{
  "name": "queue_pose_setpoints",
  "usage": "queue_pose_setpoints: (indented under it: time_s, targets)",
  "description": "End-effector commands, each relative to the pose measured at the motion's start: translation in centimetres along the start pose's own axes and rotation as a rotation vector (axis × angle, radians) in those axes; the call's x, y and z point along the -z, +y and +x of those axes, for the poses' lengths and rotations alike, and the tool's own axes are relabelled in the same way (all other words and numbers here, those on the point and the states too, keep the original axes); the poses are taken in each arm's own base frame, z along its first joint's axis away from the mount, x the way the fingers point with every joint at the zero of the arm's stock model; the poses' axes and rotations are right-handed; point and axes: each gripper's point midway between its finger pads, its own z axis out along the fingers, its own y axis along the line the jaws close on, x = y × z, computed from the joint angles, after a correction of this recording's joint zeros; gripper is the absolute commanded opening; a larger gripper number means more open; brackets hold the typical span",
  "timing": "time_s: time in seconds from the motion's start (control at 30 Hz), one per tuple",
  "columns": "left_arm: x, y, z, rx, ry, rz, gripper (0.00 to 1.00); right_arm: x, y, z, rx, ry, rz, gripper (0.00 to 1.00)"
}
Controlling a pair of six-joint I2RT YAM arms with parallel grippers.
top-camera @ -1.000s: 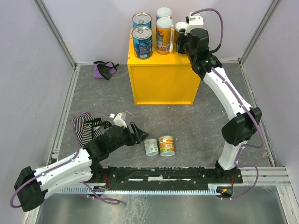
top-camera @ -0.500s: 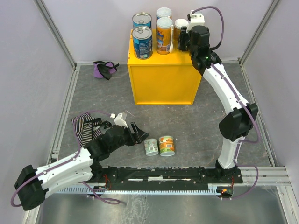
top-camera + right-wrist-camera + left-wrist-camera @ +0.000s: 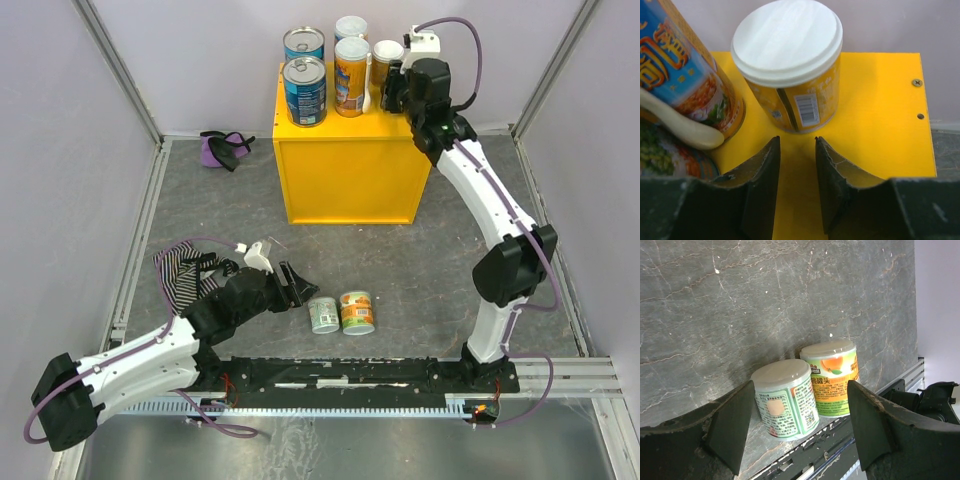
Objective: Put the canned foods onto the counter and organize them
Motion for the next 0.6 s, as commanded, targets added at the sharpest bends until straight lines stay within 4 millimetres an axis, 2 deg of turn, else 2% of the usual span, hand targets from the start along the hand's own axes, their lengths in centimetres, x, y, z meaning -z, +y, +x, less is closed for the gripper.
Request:
queue_pose_setpoints:
  time_s: [0.0, 0.17, 0.33, 0.47, 0.57]
  targets:
    - [0.3, -1.4, -1.4, -0.022, -0.028, 0.023, 0.81, 3.7, -0.1, -3.8, -0.034, -0.068, -0.018, 0.43]
    - [0.7, -1.1, -1.1, 0.000, -0.005, 0.000, 0.82, 7.5, -0.4, -4.2, -0.038, -0.032, -0.028, 0.49]
    - [1.0, -0.5, -0.5, 0.053, 0.007, -0.011, 0.82, 12.8, -0.8, -3.7, -0.049, 0.019, -0.039, 0.55]
    - [1.0, -0.5, 0.4, 0.098, 0.039, 0.005, 0.82, 17.2, -0.8, -2.2, -0.056, 0.081, -0.064, 0.57]
    - [1.1, -0.4, 0.9, 0.102, 0.059, 0.003, 0.82, 20.6, -0.5, -0.4, -0.073, 0.149, -0.088, 0.58]
